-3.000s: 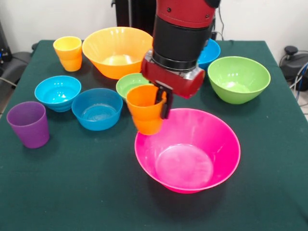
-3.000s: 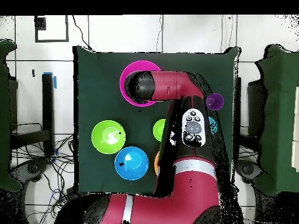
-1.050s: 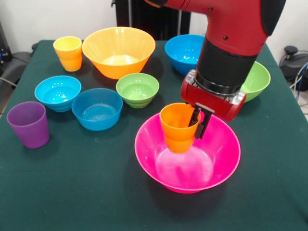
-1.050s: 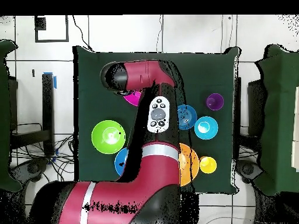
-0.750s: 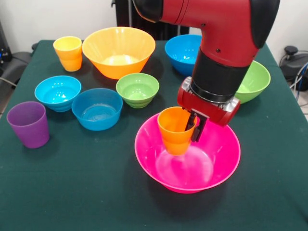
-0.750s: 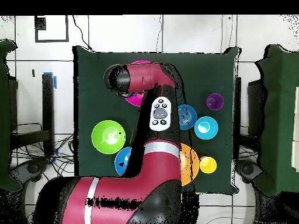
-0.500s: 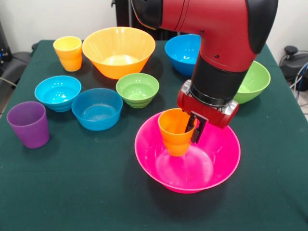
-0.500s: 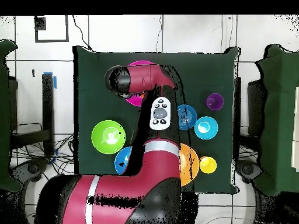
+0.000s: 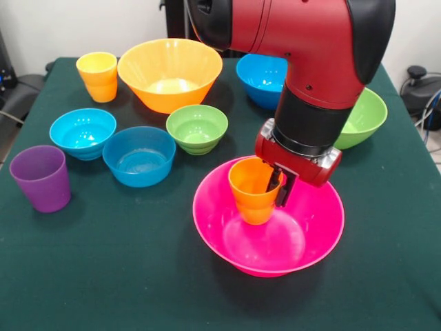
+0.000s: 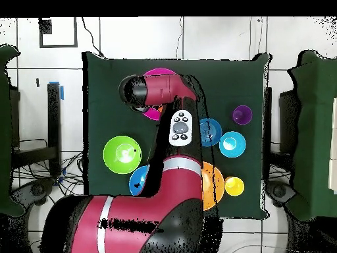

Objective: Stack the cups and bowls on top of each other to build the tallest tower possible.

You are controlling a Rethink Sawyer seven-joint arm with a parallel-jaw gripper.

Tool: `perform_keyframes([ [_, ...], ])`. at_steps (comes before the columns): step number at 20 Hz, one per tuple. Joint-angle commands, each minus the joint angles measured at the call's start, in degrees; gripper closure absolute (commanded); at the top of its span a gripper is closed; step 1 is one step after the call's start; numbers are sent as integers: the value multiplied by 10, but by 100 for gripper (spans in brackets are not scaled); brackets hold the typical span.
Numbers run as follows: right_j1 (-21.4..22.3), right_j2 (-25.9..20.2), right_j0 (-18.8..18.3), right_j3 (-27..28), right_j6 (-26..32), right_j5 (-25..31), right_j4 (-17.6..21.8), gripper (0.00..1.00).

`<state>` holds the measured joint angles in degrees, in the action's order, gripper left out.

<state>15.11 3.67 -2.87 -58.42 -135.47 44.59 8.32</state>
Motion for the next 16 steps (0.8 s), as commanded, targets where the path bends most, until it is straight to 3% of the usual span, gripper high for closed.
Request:
perform_keyframes([
  [1,-2,-51,1,17,-15,-4,-18,100],
  [16,6,-57,-7,29,20,23,-37,100],
])
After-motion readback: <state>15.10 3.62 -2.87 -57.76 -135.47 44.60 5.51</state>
